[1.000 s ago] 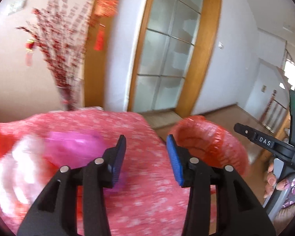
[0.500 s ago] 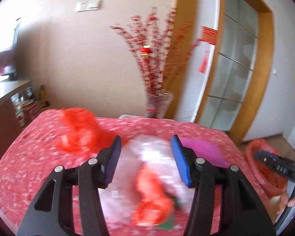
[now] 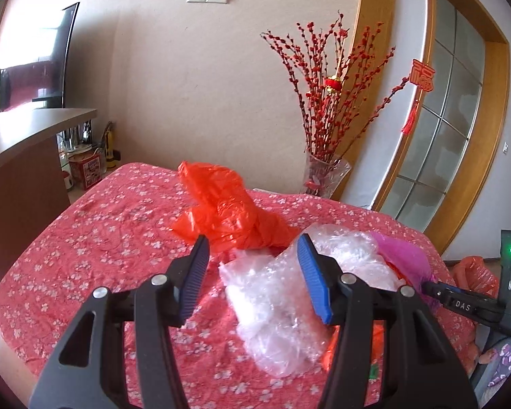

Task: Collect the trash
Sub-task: 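Return to the table and grasp the magenta plastic bag with the right tool, then grasp the clear bubble wrap with the left tool while the right tool holds the magenta bag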

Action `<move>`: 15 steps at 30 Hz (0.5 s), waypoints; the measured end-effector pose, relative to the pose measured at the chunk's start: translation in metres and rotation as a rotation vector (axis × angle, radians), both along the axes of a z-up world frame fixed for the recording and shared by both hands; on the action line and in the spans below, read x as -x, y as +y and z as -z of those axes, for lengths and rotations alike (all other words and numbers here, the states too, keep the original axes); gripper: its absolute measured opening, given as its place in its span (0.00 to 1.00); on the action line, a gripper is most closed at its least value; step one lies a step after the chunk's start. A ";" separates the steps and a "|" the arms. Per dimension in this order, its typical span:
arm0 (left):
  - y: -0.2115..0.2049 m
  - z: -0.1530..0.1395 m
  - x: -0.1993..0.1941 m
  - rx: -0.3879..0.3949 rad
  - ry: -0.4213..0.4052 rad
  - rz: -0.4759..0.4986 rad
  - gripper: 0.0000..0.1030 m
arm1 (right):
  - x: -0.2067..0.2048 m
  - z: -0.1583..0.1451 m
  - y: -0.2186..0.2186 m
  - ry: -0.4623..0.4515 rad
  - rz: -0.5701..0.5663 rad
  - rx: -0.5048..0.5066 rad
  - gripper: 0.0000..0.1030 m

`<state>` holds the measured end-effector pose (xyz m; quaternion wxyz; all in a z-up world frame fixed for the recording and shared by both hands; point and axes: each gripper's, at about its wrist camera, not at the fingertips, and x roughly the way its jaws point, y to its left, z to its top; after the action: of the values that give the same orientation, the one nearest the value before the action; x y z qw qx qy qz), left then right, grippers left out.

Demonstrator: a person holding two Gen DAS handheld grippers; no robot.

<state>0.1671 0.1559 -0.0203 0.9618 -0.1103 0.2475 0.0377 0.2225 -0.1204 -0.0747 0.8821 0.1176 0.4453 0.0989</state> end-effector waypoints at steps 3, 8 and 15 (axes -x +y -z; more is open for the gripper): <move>0.003 0.003 0.000 0.008 0.010 -0.001 0.52 | -0.005 0.003 0.005 0.006 -0.014 0.004 0.41; 0.005 0.007 -0.001 0.015 0.023 -0.003 0.52 | -0.005 0.003 0.008 -0.010 -0.030 0.016 0.28; 0.001 0.011 -0.001 0.024 0.035 0.013 0.52 | 0.004 -0.001 -0.010 -0.023 0.016 0.006 0.22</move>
<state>0.1683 0.1569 -0.0308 0.9562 -0.1195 0.2653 0.0302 0.2187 -0.1302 -0.0742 0.8883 0.1174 0.4343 0.0920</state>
